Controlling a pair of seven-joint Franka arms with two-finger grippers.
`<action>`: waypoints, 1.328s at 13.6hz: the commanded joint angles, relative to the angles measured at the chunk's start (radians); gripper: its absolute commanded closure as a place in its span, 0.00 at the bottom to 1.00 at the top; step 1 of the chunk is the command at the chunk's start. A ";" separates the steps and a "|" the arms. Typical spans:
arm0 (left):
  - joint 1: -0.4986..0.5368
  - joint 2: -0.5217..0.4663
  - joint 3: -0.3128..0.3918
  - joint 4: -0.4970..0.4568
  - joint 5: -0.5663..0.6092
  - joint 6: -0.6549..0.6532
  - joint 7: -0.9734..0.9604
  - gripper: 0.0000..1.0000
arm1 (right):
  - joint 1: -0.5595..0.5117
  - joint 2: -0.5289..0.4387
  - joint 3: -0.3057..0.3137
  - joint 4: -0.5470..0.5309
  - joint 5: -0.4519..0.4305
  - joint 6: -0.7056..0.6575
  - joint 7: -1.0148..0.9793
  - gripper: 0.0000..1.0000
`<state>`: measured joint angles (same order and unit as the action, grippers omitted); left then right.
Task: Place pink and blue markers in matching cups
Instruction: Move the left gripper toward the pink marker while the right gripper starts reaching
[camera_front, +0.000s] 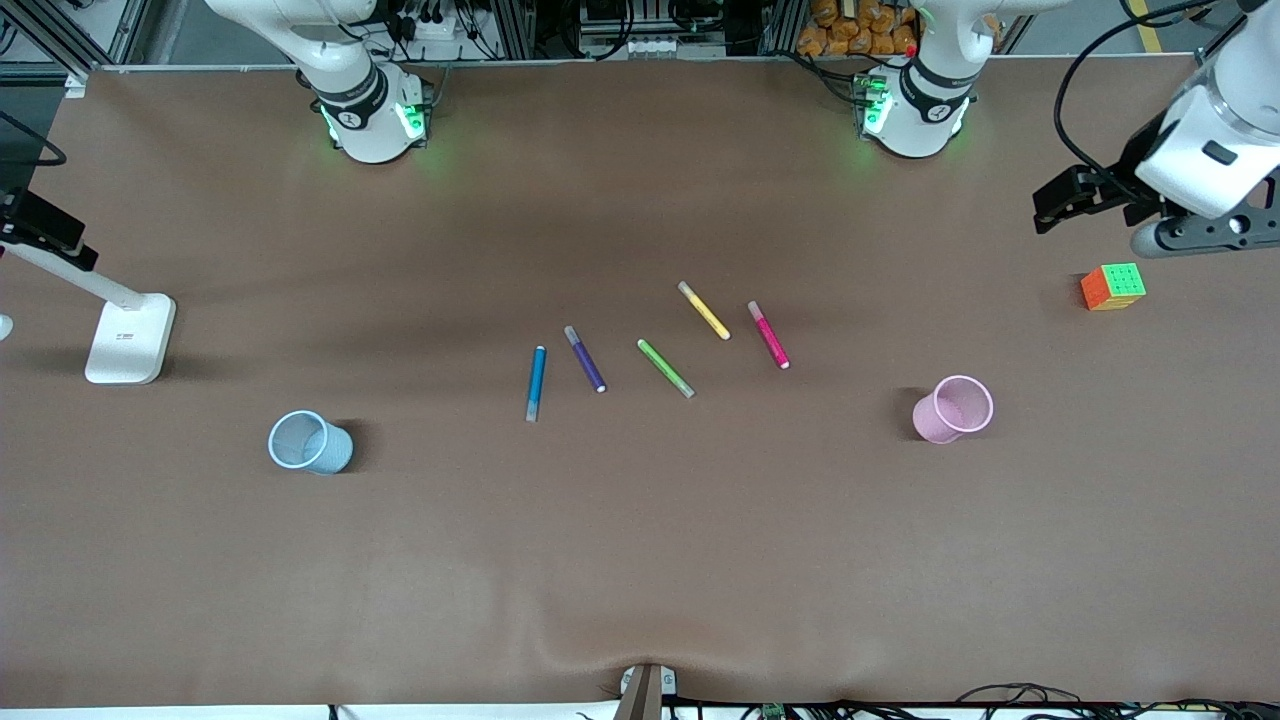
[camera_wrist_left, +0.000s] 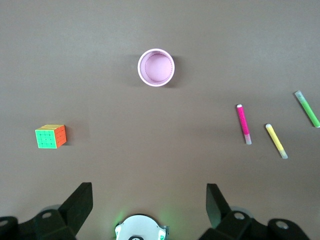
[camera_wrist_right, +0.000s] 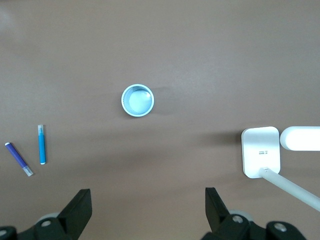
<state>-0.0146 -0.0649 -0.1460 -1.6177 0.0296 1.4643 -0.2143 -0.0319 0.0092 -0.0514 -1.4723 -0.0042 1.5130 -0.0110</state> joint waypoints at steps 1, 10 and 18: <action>0.008 0.014 -0.004 0.006 0.004 -0.010 0.004 0.00 | 0.000 0.009 0.008 0.014 0.003 0.007 0.002 0.00; -0.005 -0.018 -0.121 -0.174 0.006 0.135 -0.290 0.00 | 0.000 0.014 0.008 0.017 -0.005 0.024 0.003 0.00; -0.019 0.008 -0.247 -0.333 0.006 0.338 -0.560 0.00 | 0.007 0.015 0.010 0.017 0.001 0.139 0.003 0.00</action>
<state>-0.0338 -0.0464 -0.3720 -1.9158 0.0297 1.7672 -0.7110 -0.0280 0.0169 -0.0455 -1.4723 -0.0040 1.6416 -0.0109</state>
